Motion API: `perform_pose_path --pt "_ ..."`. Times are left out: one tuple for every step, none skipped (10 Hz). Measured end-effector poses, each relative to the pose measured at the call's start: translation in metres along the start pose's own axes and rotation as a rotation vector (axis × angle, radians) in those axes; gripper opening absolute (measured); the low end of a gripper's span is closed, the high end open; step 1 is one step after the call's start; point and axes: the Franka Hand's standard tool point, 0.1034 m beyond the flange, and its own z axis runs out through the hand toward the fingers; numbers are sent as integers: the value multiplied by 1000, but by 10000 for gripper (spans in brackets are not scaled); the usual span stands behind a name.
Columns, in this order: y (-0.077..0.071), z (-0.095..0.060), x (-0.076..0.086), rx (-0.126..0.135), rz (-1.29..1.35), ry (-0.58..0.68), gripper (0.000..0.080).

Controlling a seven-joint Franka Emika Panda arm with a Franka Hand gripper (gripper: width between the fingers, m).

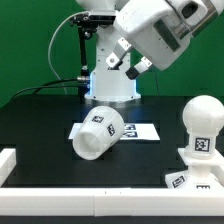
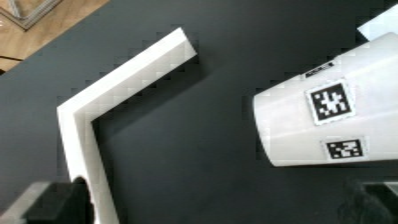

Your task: Assemble lamp

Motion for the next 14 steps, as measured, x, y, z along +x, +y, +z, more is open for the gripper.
perform_pose_path --pt "0 0 0 0 -1 0 698" --pt "0 0 0 0 -1 0 698" --pt "0 1 0 2 0 -1 698" --pt "2 7 -4 76 68 -8 698" --pt "5 16 -4 157 154 -20 698" --pt "1 20 -8 235 237 -76 698" --pt "2 24 -11 311 249 -67 698" --pt "7 33 -20 361 265 -59 698" --pt "12 43 -29 389 285 -54 698" --pt "16 52 -36 401 308 -56 698" --pt "15 49 -33 396 302 -55 698" --pt "13 47 -30 393 293 -52 698" --pt "13 47 -31 393 294 -53 698" --pt "13 47 -30 393 294 -54 698"
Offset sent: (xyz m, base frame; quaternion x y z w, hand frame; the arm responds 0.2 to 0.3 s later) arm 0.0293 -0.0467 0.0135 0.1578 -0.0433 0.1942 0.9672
